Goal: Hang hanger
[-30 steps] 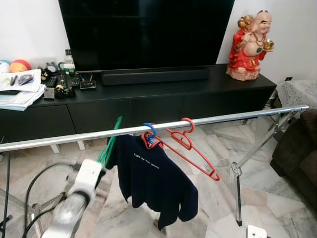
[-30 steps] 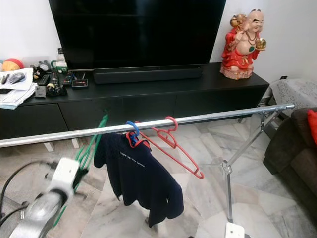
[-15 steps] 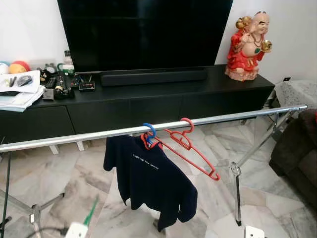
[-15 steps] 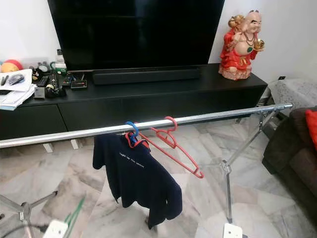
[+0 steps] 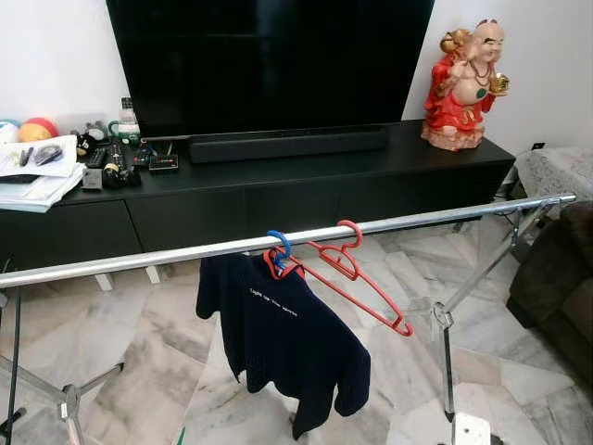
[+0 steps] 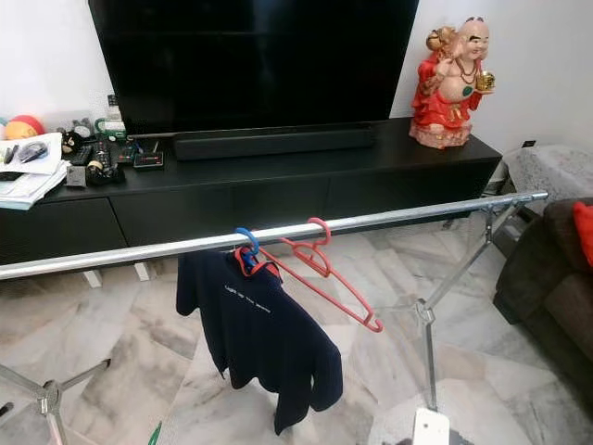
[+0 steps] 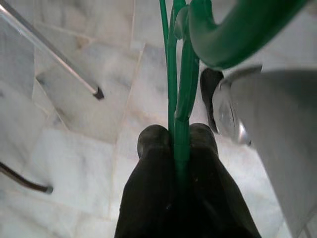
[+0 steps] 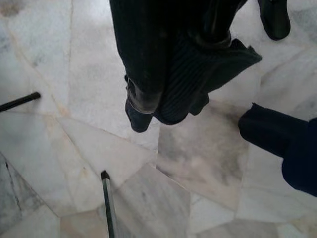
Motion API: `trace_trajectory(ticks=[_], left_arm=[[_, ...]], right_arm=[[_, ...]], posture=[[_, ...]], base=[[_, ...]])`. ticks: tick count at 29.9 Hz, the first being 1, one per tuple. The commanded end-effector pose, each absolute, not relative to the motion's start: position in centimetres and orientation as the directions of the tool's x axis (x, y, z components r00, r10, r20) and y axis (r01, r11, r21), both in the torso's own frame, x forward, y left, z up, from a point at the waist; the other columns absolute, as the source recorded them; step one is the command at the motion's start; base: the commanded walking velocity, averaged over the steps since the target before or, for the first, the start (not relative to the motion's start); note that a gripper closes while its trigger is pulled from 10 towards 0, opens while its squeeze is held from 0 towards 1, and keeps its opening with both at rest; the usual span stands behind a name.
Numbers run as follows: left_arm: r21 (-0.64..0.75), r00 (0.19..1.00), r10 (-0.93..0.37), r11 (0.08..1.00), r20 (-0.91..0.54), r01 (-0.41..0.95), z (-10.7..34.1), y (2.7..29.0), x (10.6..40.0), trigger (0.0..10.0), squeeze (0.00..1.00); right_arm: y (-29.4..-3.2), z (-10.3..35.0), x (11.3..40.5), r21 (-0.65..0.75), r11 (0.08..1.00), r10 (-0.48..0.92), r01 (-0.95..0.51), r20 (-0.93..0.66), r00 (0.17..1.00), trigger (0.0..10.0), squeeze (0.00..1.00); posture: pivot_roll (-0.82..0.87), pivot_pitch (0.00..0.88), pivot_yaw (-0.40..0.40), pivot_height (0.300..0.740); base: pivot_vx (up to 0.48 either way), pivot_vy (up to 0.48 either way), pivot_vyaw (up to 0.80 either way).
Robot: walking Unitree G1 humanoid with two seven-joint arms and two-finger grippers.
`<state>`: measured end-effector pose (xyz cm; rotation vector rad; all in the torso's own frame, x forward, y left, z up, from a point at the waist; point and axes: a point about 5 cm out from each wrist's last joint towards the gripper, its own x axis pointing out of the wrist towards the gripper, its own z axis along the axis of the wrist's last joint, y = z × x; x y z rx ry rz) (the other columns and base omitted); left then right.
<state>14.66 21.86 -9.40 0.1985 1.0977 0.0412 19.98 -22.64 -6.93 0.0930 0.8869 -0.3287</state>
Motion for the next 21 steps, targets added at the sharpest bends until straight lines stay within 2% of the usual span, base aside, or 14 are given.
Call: trace_trajectory(ticks=[1, 6, 11, 17, 21], left_arm=[[0.185, 0.432, 0.146, 0.982, -0.89, 0.048, -9.7, 22.1, 13.9, 10.0, 0.0], [0.189, 0.405, 0.154, 0.981, -0.901, 0.048, -10.0, 22.5, 12.9, 10.0, 0.0], [0.185, 0.392, 0.155, 0.982, -0.907, 0.039, -10.1, 22.6, 12.3, 10.0, 0.0], [0.191, 0.36, 0.168, 0.981, -0.918, 0.029, -10.4, 23.2, 11.3, 10.0, 0.0], [0.195, 0.353, 0.175, 0.98, -0.919, 0.023, -10.3, 23.3, 11.3, 10.0, 0.0]], right_arm=[[-23.2, -6.7, 20.1, -0.064, 0.941, -0.259, 0.331, -0.768, 0.586, 10.0, 0.0], [-25.0, -6.7, 19.1, -0.081, 0.938, -0.273, 0.336, -0.772, 0.574, 10.0, 0.0], [-25.5, -7.1, 18.0, -0.089, 0.937, -0.276, 0.338, -0.782, 0.559, 10.0, 0.0], [-25.1, -7.2, 18.2, -0.093, 0.939, -0.275, 0.331, -0.781, 0.561, 10.0, 0.0], [-23.4, -7.9, 17.5, -0.083, 0.947, -0.251, 0.31, -0.794, 0.554, 10.0, 0.0]], posture=[[0.11, 0.0, -0.031, 0.74], [0.11, 0.0, -0.03, 0.74], [0.11, 0.0, -0.031, 0.74], [0.12, 0.0, -0.027, 0.74], [0.12, 0.0, -0.026, 0.74]], base=[[-0.251, 0.0, 0.0], [-0.266, 0.0, 0.0], [-0.274, 0.0, 0.0], [-0.282, 0.0, 0.0], [-0.282, 0.0, 0.8]])
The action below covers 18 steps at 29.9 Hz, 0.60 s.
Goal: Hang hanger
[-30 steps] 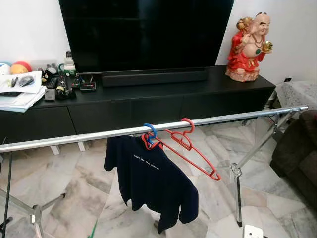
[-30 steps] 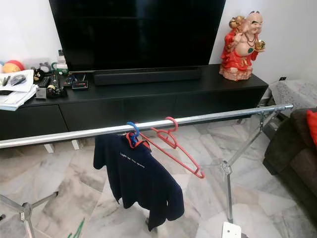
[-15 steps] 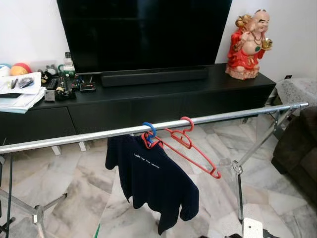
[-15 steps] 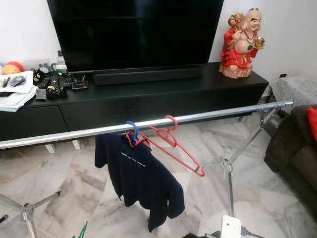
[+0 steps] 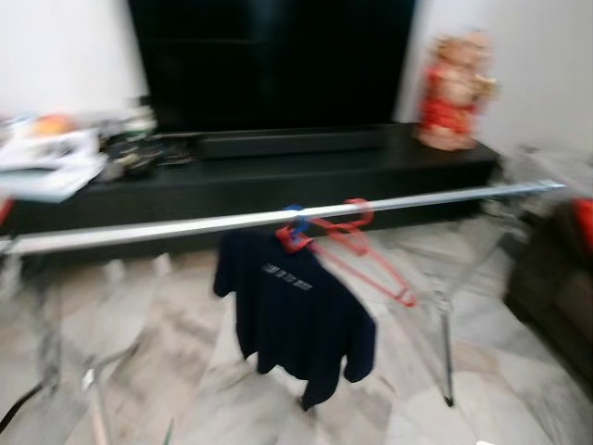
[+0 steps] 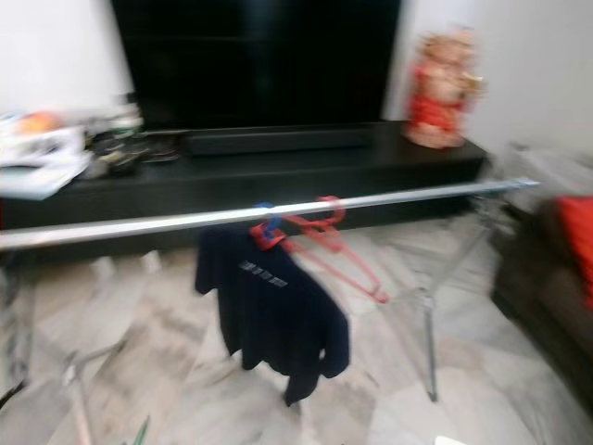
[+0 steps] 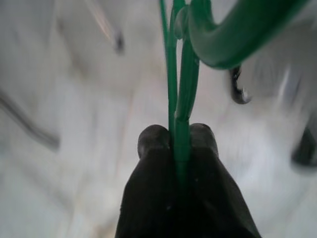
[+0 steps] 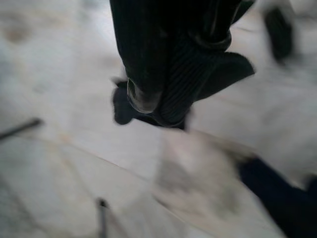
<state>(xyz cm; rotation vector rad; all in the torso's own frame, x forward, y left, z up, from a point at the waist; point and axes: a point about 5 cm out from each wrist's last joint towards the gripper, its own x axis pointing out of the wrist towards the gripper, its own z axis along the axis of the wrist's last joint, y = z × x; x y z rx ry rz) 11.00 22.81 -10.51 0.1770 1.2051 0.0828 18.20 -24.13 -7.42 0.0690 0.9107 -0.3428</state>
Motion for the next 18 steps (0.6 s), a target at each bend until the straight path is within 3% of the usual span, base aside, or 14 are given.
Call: trace_trajectory(ticks=[1, 9, 18], left_arm=[[0.195, 0.353, 0.175, 0.98, -0.919, 0.023, -10.3, 23.3, 11.3, 10.0, 0.0], [0.198, 0.339, 0.181, 0.98, -0.923, 0.018, -10.4, 23.4, 10.9, 10.0, 0.0], [0.2, 0.325, 0.184, 0.98, -0.928, 0.013, -10.5, 23.5, 10.4, 10.0, 0.0]], right_arm=[[-23.4, -7.9, 17.5, -0.083, 0.947, -0.251, 0.31, -0.794, 0.554, 10.0, 0.0], [-23.9, -8.0, 17.0, -0.077, 0.944, -0.251, 0.322, -0.801, 0.544, 10.0, 0.0], [-27.1, -7.3, 16.5, -0.102, 0.932, -0.287, 0.348, -0.794, 0.536, 10.0, 0.0]], posture=[[0.12, 0.0, -0.026, 0.74], [0.12, 0.0, -0.024, 0.74], [0.12, 0.0, -0.023, 0.74]], base=[[-0.285, 0.0, 0.8], [-0.282, 0.0, 0.67], [-0.283, 0.0, 0.73]])
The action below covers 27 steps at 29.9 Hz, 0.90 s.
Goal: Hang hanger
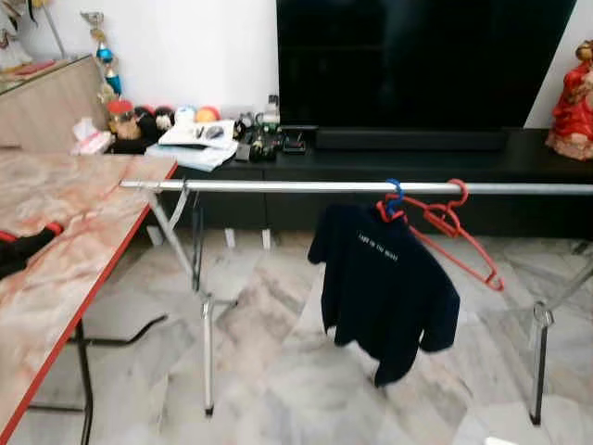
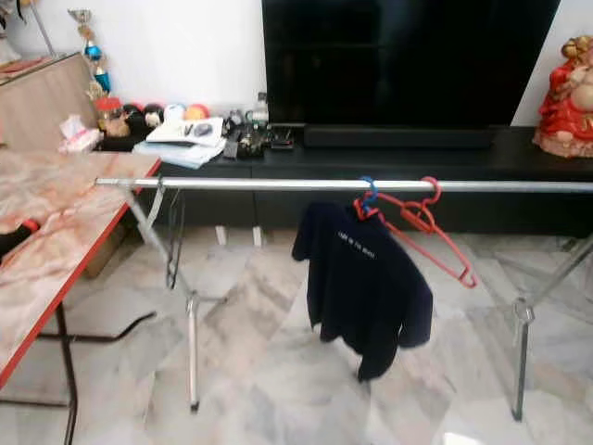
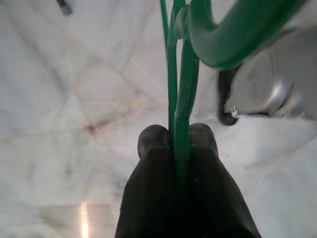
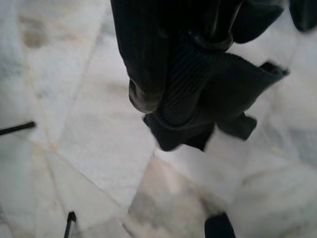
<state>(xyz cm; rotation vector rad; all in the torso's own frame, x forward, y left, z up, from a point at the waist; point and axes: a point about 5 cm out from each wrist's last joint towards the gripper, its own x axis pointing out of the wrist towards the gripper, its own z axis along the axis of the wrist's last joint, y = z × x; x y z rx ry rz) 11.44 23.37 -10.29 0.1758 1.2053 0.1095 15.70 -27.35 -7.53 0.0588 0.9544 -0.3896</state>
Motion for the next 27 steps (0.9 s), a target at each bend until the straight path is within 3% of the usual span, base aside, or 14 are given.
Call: trace_trajectory(ticks=[1, 10, 27], left_arm=[[0.2, 0.325, 0.184, 0.98, -0.928, 0.013, -10.5, 23.5, 10.4, 10.0, 0.0], [0.193, 0.34, 0.176, 0.981, -0.924, 0.017, -10.5, 23.2, 11.0, 10.0, 0.0], [0.186, 0.339, 0.172, 0.983, -0.925, 0.01, -10.5, 22.8, 11.1, 10.0, 0.0]], right_arm=[[-27.1, -7.3, 16.5, -0.102, 0.932, -0.287, 0.348, -0.794, 0.536, 10.0, 0.0], [-28.2, -6.8, 16.6, -0.098, 0.924, -0.298, 0.371, -0.793, 0.532, 10.0, 0.0], [-27.6, -6.9, 16.9, -0.09, 0.928, -0.288, 0.36, -0.788, 0.544, 10.0, 0.0]], posture=[[0.12, 0.0, -0.023, 0.74], [0.12, 0.0, -0.022, 0.74], [0.13, 0.0, -0.028, 0.74]], base=[[-0.289, 0.0, 0.73], [-0.295, 0.0, 0.06], [-0.313, 0.0, 0.0]])
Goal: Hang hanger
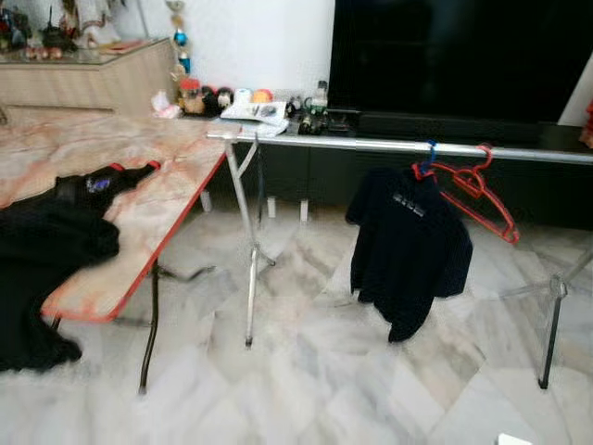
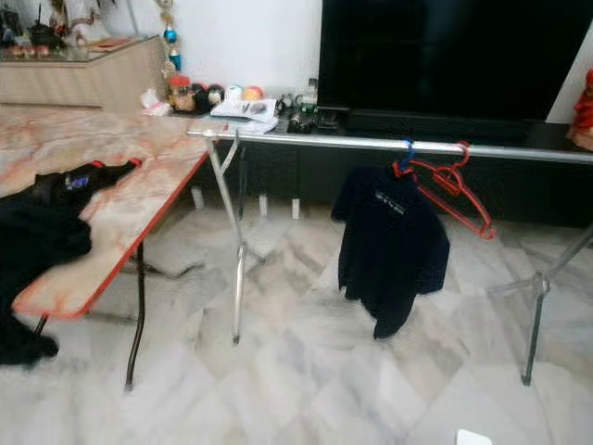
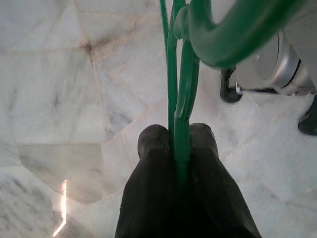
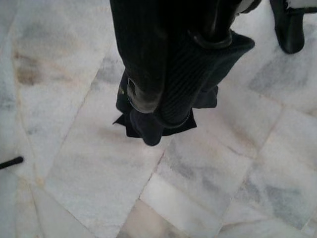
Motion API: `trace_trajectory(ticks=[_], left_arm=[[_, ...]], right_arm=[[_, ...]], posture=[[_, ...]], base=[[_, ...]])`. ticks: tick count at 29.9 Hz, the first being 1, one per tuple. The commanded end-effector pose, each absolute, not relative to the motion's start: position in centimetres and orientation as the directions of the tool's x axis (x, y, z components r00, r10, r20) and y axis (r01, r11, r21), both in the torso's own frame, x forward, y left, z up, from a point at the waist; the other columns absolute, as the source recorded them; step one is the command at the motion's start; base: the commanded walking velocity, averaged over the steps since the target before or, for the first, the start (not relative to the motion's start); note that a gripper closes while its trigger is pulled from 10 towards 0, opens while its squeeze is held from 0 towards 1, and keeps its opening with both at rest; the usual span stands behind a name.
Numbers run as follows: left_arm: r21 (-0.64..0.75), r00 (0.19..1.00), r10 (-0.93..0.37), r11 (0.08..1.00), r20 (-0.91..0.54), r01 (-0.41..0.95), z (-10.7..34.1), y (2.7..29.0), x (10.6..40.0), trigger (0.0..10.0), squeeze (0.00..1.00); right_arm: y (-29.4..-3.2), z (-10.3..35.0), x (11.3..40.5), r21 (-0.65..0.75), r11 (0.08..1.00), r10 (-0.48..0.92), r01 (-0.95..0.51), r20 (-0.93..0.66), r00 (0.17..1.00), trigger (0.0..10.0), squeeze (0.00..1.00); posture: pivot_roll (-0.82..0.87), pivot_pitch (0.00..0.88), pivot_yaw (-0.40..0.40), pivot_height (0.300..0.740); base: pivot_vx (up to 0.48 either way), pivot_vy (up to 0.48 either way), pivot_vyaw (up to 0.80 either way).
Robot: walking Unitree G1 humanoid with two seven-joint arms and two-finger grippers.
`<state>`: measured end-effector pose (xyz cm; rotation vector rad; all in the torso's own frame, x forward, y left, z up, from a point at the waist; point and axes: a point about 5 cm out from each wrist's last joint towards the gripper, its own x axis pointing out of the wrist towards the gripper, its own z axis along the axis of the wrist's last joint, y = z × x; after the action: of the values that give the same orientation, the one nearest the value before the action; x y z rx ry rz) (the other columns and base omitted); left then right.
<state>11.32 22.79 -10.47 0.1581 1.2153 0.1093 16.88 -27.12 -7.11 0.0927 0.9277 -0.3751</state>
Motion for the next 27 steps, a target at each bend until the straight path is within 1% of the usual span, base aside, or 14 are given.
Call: trace_trajectory(ticks=[1, 16, 22, 27], left_arm=[[0.186, 0.339, 0.172, 0.982, -0.925, 0.009, -10.5, 22.8, 11.1, 10.0, 0.0], [0.189, 0.338, 0.174, 0.982, -0.925, 0.012, -10.5, 22.9, 11.0, 10.0, 0.0], [0.211, 0.363, 0.192, 0.977, -0.912, 0.015, -10.2, 23.5, 11.7, 10.0, 0.0], [0.232, 0.405, 0.203, 0.973, -0.892, 0.022, -9.7, 24.0, 12.9, 10.0, 0.0]], right_arm=[[-27.5, -6.9, 17.0, -0.089, 0.929, -0.287, 0.36, -0.788, 0.545, 10.0, 0.0], [-27.1, -7.0, 17.2, -0.081, 0.93, -0.281, 0.359, -0.787, 0.55, 10.0, 0.0], [-27.0, -6.8, 17.6, -0.076, 0.932, -0.277, 0.354, -0.778, 0.563, 10.0, 0.0], [-26.7, -6.3, 18.7, -0.053, 0.937, -0.265, 0.346, -0.753, 0.603, 10.0, 0.0]], posture=[[0.13, 0.0, -0.028, 0.74], [0.13, 0.0, -0.027, 0.74], [0.14, 0.0, -0.033, 0.74], [0.13, 0.0, -0.029, 0.74]], base=[[-0.319, 0.0, 0.0], [-0.321, 0.0, 0.0], [0.0, 0.0, 0.0], [0.0, 0.0, 0.0]])
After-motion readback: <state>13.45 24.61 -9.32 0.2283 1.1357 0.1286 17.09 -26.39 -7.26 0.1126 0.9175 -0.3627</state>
